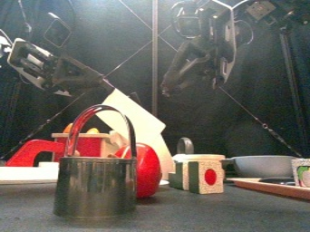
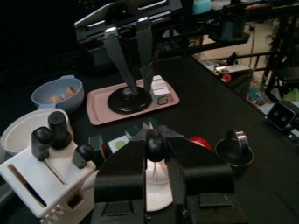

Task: Grab cleaver with both hands

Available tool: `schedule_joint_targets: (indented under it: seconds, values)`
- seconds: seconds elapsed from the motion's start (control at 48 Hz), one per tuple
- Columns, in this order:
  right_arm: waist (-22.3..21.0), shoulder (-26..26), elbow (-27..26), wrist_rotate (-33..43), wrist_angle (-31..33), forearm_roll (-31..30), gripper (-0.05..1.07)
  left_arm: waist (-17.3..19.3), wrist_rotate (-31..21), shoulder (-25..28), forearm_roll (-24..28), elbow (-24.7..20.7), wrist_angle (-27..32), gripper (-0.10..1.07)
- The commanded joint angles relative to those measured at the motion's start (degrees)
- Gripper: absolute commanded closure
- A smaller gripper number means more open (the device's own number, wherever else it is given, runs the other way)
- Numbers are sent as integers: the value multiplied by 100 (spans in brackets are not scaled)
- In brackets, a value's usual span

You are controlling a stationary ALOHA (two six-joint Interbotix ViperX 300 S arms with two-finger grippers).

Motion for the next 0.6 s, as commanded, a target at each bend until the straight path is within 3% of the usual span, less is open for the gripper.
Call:
schedule_joint_targets:
  seconds: [0.0, 0.375, 0.583]
  values:
    - [-9, -18, -149, -18, 26, 26, 25, -9, 26, -9, -26, -167, -62, 59]
    - [-26, 299, -167, -26, 26, 167, 23, -70, 26, -53, -176, -220, -62, 59]
    - [-70, 352, -211, -53, 26, 141, 32, -132, 18, -53, -255, -220, -70, 59]
